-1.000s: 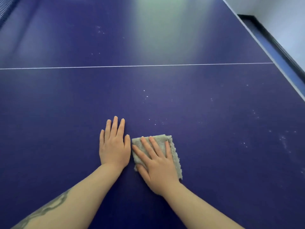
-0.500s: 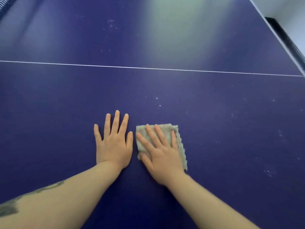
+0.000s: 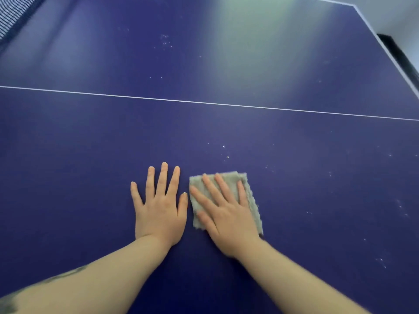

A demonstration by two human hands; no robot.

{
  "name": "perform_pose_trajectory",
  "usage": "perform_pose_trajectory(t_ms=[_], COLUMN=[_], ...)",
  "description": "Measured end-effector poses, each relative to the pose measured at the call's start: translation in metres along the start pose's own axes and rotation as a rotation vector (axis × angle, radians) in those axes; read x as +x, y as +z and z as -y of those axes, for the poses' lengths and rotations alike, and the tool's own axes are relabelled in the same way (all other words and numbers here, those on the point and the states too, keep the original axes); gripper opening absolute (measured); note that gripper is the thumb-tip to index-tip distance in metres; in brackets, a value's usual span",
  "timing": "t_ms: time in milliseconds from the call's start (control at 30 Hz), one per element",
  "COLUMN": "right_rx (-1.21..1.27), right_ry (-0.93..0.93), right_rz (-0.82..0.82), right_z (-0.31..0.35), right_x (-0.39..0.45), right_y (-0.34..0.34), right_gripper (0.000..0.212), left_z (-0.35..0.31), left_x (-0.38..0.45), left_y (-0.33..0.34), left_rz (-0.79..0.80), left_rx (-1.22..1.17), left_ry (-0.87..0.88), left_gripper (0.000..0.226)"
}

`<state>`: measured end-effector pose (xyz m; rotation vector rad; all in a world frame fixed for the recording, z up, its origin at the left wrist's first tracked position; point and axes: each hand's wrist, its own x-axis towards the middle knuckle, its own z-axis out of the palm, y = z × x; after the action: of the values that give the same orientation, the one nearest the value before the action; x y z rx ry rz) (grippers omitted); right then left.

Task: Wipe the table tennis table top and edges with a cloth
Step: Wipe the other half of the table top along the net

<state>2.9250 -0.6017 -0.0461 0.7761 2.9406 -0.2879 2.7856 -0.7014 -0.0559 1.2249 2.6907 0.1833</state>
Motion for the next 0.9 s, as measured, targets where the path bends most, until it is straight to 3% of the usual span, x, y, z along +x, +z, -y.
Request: perform_pose_trajectory(t_ms=[67, 133, 200, 267, 367, 500, 567, 633, 733, 800, 900], right_rx=[0.000, -0.008, 0.017, -0.003, -0.019, 0.013, -0.005, 0.026, 0.034, -0.014, -0.031], right_ry=[0.050, 0.234, 0.444, 0.521, 0.347, 0.069, 0.127, 0.353, 0.589, 0.545, 0.287], right_rz=[0.048, 0.057, -0.002, -0.072, -0.109, -0.030, -0.016, -0.004, -0.066, -0.099, -0.090], right_z=[-0.022, -0.050, -0.068, -0.058, -0.013, 0.004, -0.016, -0.045, -0.066, -0.048, -0.008], right_x=[0.036, 0.049, 0.035, 0.011, -0.003, 0.056, 0.090, 0.100, 0.061, 0.027, 0.003], right_y=[-0.009, -0.016, -0.016, -0.009, 0.004, -0.005, -0.014, -0.019, -0.015, -0.005, 0.004], right_gripper=[0.057, 0.062, 0.061, 0.060, 0.056, 0.058, 0.059, 0.054, 0.053, 0.054, 0.054], left_z=[0.000, 0.000, 0.001, 0.002, 0.002, 0.003, 0.002, 0.001, 0.003, 0.002, 0.001], left_x=[-0.001, -0.001, 0.000, 0.000, 0.000, 0.001, 0.000, -0.001, 0.002, -0.001, 0.000], left_y=[0.001, 0.002, 0.003, 0.004, 0.006, 0.006, 0.006, 0.007, 0.008, 0.007, 0.000], left_rz=[-0.003, -0.004, -0.006, -0.005, -0.011, -0.008, -0.006, -0.009, 0.000, 0.006, 0.001], left_rx=[-0.002, 0.004, 0.008, 0.017, 0.024, 0.013, 0.005, 0.009, 0.025, 0.035, -0.017], left_ry=[-0.007, -0.007, 0.000, 0.001, 0.010, 0.010, 0.001, -0.004, -0.018, -0.018, 0.007], left_gripper=[0.064, 0.064, 0.064, 0.064, 0.063, 0.063, 0.063, 0.064, 0.067, 0.067, 0.065])
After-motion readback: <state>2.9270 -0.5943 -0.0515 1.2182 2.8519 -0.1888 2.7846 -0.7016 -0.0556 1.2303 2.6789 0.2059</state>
